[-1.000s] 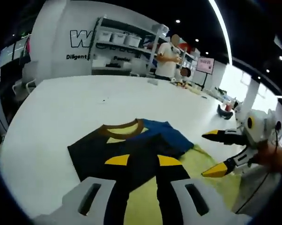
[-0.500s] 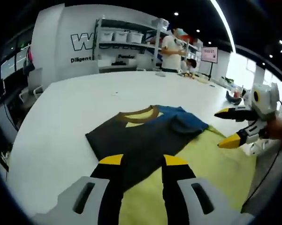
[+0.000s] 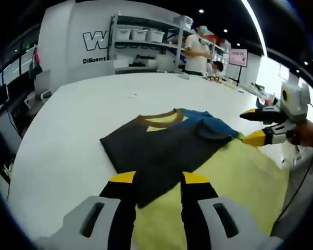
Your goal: Fold the garment on the visible template until the final outline fits inside the template.
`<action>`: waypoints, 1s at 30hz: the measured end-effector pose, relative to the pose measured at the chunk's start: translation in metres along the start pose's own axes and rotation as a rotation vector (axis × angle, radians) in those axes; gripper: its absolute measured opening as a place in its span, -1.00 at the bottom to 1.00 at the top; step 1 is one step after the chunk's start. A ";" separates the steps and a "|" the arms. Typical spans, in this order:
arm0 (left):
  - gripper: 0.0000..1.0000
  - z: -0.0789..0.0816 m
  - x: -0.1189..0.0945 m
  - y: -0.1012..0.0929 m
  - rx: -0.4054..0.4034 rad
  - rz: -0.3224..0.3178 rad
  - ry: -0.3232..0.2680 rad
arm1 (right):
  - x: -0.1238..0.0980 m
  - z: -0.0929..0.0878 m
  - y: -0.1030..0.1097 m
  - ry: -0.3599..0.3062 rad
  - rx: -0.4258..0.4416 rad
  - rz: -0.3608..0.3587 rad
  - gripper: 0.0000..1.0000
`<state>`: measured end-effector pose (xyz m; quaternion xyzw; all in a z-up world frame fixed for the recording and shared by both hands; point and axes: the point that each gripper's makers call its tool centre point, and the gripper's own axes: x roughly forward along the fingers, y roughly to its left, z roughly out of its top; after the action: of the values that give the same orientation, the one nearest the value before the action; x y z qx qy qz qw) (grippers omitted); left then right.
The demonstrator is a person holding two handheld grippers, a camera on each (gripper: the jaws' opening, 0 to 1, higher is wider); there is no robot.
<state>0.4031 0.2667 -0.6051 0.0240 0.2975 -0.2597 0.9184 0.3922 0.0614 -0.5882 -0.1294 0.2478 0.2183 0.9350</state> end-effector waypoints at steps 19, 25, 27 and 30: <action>-0.51 -0.017 0.010 0.007 -0.053 0.009 0.054 | 0.035 -0.015 0.012 0.107 -0.173 0.084 -0.50; -0.53 -0.022 0.013 0.010 -0.062 0.023 0.069 | 0.042 -0.016 0.009 0.117 -0.181 0.069 -0.58; -0.54 -0.022 0.014 0.010 -0.064 0.025 0.072 | 0.042 -0.017 0.008 0.124 -0.189 0.072 -0.73; -0.55 -0.025 0.015 0.012 -0.072 0.027 0.078 | 0.045 -0.020 0.008 0.135 -0.184 0.081 -0.79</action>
<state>0.4063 0.2747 -0.6354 0.0049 0.3421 -0.2353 0.9097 0.4155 0.0765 -0.6295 -0.2190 0.2940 0.2683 0.8909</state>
